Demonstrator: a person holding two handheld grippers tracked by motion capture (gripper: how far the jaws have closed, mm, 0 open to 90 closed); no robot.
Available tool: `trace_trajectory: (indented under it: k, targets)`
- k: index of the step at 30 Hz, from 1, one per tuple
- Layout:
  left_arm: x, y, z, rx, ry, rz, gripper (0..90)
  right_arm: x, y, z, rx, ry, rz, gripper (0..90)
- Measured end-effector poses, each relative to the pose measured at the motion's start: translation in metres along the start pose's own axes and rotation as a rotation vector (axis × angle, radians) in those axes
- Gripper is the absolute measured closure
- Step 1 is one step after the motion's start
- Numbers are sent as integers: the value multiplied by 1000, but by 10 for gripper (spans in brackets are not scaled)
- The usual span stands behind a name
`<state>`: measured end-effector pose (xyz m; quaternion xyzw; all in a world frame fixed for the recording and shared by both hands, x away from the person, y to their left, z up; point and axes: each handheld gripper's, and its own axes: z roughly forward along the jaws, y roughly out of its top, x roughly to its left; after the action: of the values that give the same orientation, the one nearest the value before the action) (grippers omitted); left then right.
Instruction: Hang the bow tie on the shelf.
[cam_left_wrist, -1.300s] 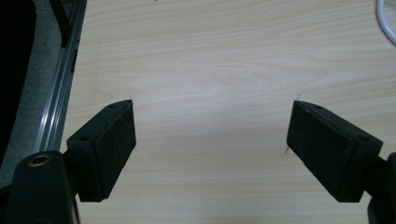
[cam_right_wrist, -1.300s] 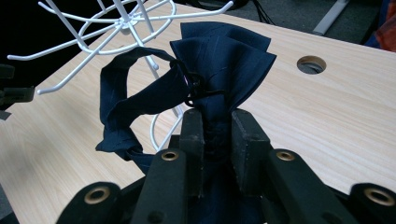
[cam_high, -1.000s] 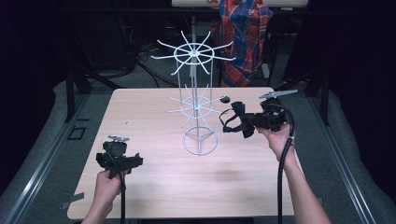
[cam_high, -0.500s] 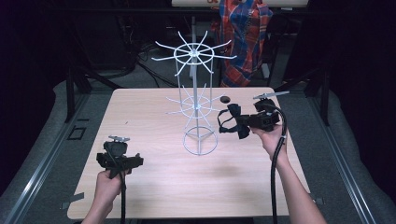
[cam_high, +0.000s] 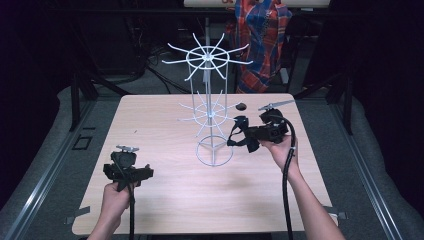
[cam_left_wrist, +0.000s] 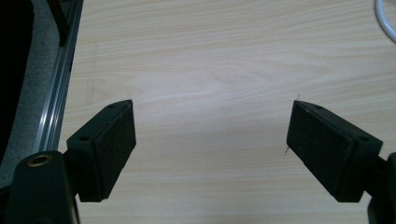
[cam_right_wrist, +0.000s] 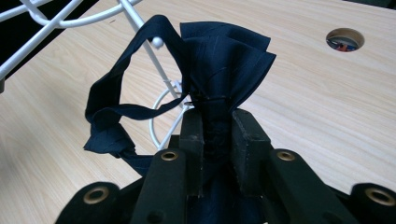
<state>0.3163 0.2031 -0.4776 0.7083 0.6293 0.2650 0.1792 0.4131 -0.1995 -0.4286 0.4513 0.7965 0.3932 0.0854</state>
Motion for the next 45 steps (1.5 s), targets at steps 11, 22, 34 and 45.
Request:
trace_trajectory:
  k: [11,22,34,45]
  targets:
    - [0,0,0,-1,0,1,160,8,0,9,24,12,-31,759]
    - [0,0,0,0,0,1,160,15,5,17,21,16,-47,757]
    - [0,0,0,-1,-2,1,160,22,9,25,25,12,-70,753]
    - [-1,0,-1,-2,-1,2,160,24,9,29,31,17,-76,749]
